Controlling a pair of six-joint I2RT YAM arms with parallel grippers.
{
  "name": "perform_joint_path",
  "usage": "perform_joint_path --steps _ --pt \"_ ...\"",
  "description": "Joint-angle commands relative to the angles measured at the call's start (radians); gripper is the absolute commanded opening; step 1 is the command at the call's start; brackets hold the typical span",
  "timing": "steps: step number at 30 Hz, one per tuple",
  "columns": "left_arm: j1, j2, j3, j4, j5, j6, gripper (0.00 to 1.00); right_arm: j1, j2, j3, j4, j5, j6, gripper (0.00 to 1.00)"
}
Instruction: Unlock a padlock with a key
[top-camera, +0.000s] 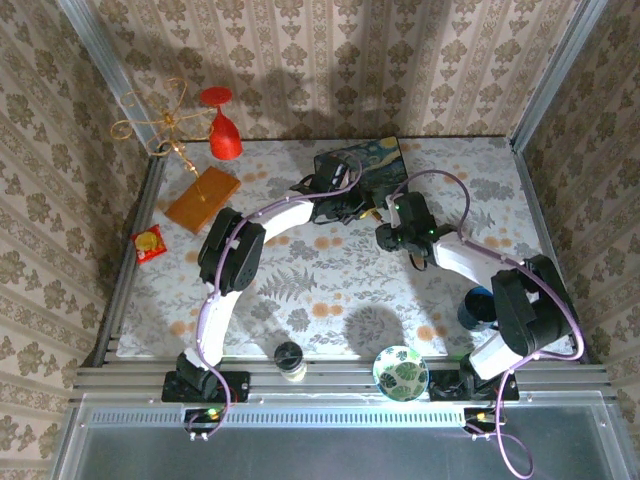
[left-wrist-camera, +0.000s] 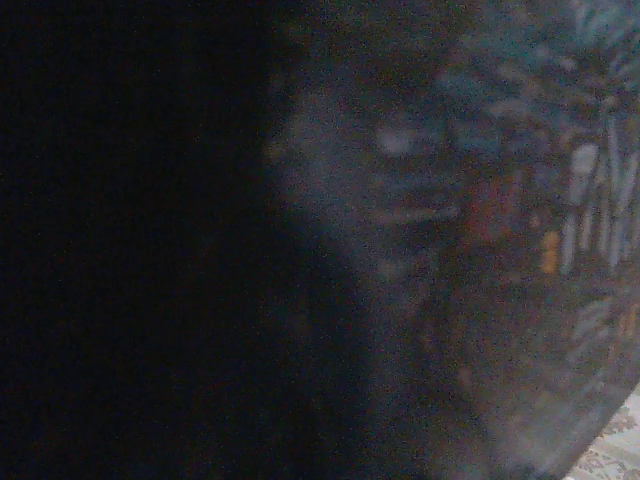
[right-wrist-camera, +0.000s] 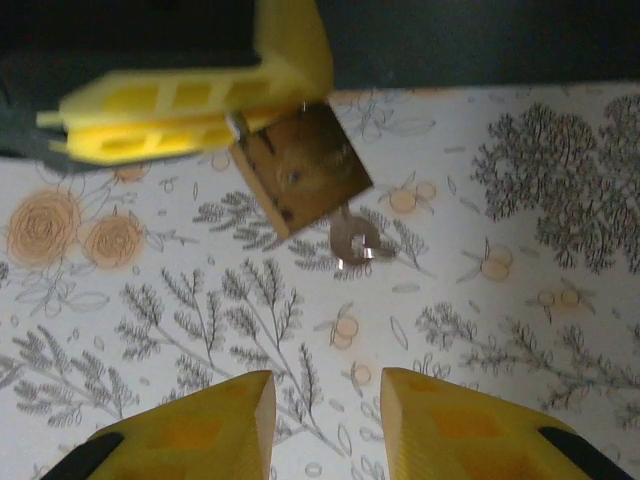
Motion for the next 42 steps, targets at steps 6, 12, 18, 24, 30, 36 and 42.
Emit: perform_joint_path --steps 6,12,18,24,30,36,42 --pt "0.003 0.029 0.022 -0.164 0.164 -0.09 0.03 0.007 0.074 0.101 -0.015 0.055 -0.046 0.34" --pt "0.003 0.033 0.043 -0.189 0.174 -0.08 0.03 0.009 0.097 0.124 -0.022 0.058 -0.051 0.3" --pt "0.003 0.036 0.042 -0.203 0.179 -0.076 0.02 0.012 0.114 0.141 -0.022 0.058 -0.063 0.26" --pt "0.002 0.04 0.046 -0.219 0.186 -0.065 0.02 0.033 0.133 0.16 -0.031 0.072 -0.087 0.19" --pt "0.002 0.041 0.042 -0.253 0.195 -0.042 0.02 0.037 0.134 0.171 -0.035 0.113 -0.091 0.18" --pt "0.004 0.04 0.047 -0.276 0.196 -0.024 0.01 0.036 0.13 0.179 -0.041 0.156 -0.1 0.21" --pt "0.002 0.045 0.053 -0.309 0.204 -0.002 0.0 0.036 0.141 0.195 -0.041 0.163 -0.109 0.22"
